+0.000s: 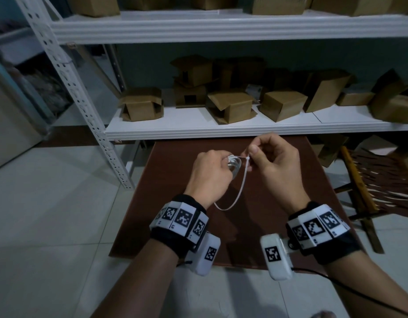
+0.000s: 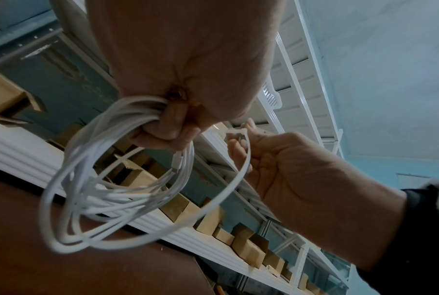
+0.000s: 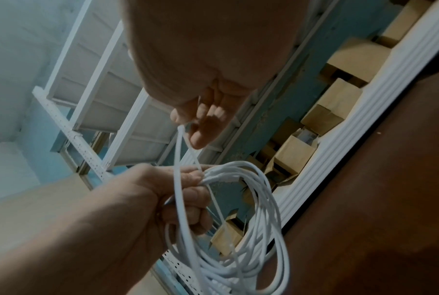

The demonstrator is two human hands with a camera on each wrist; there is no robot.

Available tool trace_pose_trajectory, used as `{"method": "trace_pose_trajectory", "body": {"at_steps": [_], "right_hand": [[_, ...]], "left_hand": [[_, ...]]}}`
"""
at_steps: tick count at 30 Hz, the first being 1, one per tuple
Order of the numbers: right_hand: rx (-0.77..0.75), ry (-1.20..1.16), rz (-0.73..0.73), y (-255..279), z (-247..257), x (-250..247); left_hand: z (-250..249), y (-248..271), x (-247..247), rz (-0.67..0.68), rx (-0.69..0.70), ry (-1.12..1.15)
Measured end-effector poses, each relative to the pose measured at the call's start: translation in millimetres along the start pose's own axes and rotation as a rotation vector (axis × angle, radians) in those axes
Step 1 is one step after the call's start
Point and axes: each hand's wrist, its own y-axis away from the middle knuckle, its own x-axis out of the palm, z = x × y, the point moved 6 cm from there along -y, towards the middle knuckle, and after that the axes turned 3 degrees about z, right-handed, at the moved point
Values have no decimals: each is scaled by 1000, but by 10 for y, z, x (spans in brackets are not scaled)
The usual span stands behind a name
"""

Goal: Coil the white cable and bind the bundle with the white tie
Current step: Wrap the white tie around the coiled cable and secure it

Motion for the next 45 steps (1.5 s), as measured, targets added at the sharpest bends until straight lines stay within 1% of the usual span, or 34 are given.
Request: {"method": "trace_pose_trajectory", "body": {"at_steps": [2, 5, 7, 10, 14, 18, 26, 33, 38, 45], "right_hand": [[67, -116, 18, -14, -37, 24], [194, -252, 114, -21, -93, 95], [242, -288, 166, -6, -117, 134], [283, -326, 192, 11, -150, 164], [269, -332, 179, 11, -154, 164], [266, -315, 156, 4, -161, 137], [283, -358, 254, 37, -156, 198], [281, -355, 236, 36, -158, 185], [269, -330, 180, 27, -154, 164], [270, -376, 156, 10, -126, 163]], "left_hand": [[-21, 10, -39, -34, -11, 9], [-68, 39, -115, -88, 11, 12], [-78, 58, -151, -101, 9, 36], [-60, 51, -173, -112, 8, 47], [-47, 39, -186, -134, 11, 41], [-68, 49, -183, -121, -15, 65], [-108, 78, -228, -131, -39, 93], [-78, 65, -199, -121, -34, 90], [-72, 61, -182, -113, -45, 85], [-78, 67, -128, -80, -42, 112]]}}
